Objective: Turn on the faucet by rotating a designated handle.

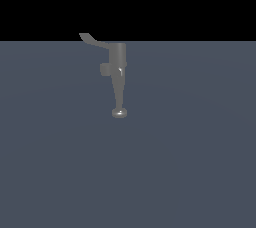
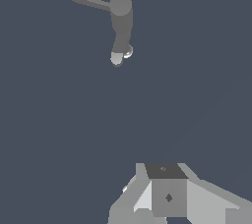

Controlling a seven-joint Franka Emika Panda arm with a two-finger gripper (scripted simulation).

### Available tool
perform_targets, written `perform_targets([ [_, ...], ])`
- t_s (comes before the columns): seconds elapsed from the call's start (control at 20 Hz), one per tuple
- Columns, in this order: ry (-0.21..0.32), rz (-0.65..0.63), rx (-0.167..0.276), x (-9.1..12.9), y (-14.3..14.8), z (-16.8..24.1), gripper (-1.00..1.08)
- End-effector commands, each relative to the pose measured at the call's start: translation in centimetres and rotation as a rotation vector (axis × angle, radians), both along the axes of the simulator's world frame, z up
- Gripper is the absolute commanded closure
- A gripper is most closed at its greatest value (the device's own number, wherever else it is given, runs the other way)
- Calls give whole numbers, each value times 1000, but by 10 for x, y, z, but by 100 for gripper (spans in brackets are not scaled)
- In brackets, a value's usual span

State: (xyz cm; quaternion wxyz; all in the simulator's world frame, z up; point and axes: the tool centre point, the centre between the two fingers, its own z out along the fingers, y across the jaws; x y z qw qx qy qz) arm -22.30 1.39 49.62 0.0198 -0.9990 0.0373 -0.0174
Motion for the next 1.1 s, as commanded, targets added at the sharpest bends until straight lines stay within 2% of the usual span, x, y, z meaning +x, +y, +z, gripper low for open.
perform_targets([
  [0.0, 3, -37, 8, 8, 1, 0, 108],
  [1.05, 59, -521, 73, 115, 22, -17, 108],
])
